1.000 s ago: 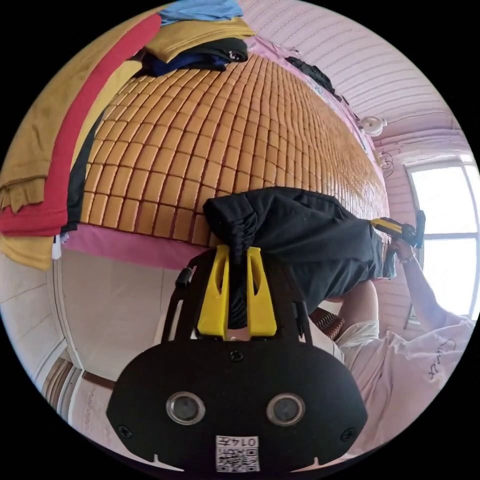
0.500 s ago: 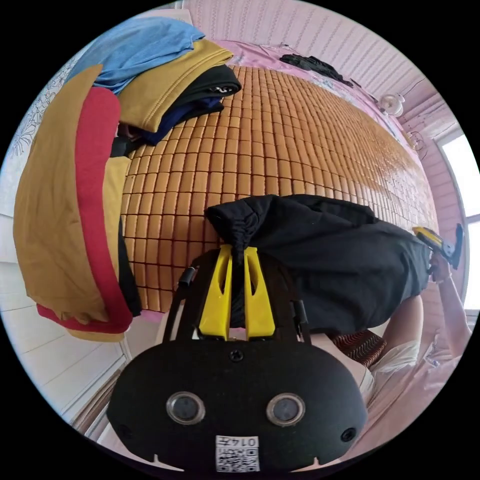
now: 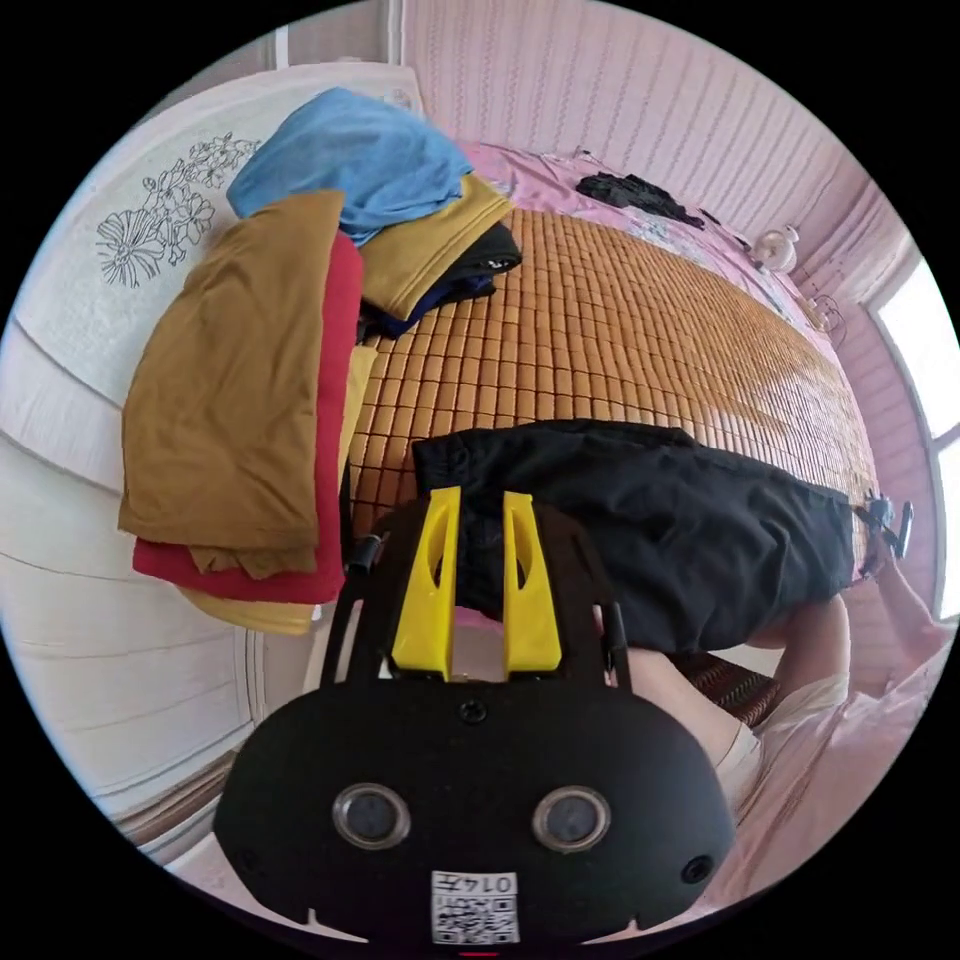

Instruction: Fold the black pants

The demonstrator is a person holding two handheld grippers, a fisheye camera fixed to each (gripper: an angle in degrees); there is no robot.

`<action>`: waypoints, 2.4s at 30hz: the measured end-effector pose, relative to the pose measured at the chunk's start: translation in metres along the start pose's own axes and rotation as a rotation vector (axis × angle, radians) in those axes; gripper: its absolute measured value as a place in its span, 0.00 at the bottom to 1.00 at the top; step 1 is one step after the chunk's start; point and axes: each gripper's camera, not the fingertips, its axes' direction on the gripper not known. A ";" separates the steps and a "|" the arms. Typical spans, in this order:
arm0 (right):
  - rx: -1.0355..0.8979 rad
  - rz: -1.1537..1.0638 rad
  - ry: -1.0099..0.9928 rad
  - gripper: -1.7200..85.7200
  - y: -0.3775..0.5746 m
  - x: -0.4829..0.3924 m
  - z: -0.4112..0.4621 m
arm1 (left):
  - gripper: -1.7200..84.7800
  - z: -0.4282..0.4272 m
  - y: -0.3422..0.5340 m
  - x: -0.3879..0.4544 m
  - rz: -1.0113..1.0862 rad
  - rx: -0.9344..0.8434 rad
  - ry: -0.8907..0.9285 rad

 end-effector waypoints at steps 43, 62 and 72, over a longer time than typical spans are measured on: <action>0.045 0.495 -0.354 0.17 0.196 0.369 -0.113 | 0.14 0.038 0.035 0.444 0.759 -0.163 0.455; 0.234 0.099 -0.650 0.03 0.093 0.307 -0.197 | 0.06 0.020 -0.004 0.231 -0.133 -0.012 0.005; -0.075 0.259 -0.294 0.03 0.135 0.308 -0.099 | 0.01 0.055 -0.033 0.224 0.046 -0.134 -0.121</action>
